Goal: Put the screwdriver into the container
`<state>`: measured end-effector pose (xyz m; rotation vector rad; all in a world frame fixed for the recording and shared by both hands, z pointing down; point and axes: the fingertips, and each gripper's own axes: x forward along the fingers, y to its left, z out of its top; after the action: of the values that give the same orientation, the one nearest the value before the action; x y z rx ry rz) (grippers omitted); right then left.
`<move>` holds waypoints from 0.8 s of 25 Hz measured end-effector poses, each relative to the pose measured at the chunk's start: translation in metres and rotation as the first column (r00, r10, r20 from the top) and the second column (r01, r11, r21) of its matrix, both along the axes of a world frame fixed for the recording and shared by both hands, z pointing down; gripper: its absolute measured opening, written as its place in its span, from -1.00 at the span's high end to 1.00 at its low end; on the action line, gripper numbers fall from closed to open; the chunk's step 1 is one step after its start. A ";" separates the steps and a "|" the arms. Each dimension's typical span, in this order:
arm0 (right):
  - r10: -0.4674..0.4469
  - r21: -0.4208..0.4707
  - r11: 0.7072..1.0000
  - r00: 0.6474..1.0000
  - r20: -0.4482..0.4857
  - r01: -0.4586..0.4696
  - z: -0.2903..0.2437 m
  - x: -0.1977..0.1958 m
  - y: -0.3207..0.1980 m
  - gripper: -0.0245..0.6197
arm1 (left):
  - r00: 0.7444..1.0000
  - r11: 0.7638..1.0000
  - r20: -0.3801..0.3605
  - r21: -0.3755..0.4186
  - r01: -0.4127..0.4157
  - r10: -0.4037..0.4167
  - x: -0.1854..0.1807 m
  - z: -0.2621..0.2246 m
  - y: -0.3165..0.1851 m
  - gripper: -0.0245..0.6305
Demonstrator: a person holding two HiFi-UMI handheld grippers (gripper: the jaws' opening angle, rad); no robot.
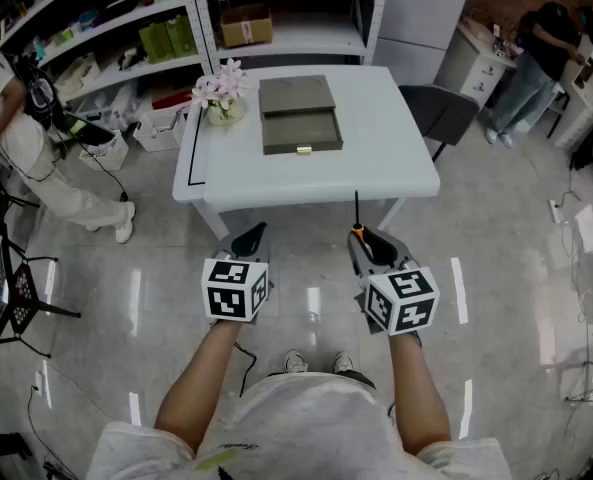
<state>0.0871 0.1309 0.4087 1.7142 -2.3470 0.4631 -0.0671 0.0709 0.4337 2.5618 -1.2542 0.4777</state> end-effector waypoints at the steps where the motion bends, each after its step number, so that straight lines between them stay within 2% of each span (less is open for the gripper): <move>1: 0.003 0.002 1.000 1.000 0.006 -0.003 -0.001 -0.001 -0.001 0.69 | 1.000 1.000 0.000 0.002 -0.004 0.004 -0.001 0.000 -0.001 0.91; 12: 0.010 0.004 1.000 1.000 0.005 -0.010 0.005 0.003 -0.021 0.69 | 0.999 0.999 0.009 0.007 -0.032 0.032 0.004 0.005 -0.023 0.91; 20: -0.016 0.005 1.000 1.000 0.016 0.015 0.008 0.021 -0.071 0.69 | 0.999 1.000 0.032 0.012 -0.023 0.023 0.020 0.006 -0.066 0.91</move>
<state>0.1085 0.0601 0.4165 1.6993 -2.3724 0.4702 -0.0470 0.0048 0.4399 2.5918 -1.2436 0.5191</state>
